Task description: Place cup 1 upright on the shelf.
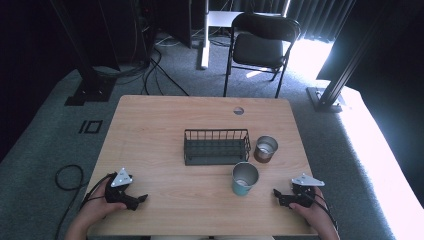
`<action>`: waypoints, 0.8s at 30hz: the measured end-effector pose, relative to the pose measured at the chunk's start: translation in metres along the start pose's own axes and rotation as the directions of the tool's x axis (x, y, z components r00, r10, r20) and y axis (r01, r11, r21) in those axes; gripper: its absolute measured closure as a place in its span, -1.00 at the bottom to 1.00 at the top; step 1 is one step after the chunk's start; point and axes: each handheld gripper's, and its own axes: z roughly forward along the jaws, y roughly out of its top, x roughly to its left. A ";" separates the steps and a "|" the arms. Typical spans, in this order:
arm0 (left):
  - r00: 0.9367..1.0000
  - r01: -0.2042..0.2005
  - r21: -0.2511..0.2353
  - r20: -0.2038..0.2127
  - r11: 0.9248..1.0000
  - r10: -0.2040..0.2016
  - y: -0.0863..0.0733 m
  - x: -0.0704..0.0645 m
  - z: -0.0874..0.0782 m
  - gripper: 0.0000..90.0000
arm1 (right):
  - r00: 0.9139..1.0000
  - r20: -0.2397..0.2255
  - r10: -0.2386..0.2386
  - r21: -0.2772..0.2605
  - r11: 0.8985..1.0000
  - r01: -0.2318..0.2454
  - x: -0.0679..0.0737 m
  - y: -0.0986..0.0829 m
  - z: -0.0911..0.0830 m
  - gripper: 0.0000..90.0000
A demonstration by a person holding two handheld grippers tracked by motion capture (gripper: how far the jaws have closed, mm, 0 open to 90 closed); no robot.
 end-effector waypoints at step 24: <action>0.998 -0.056 0.024 0.027 0.998 0.055 0.015 -0.016 0.009 -0.98 | 1.000 0.000 -0.001 0.000 1.000 0.001 0.000 0.000 0.000 -0.73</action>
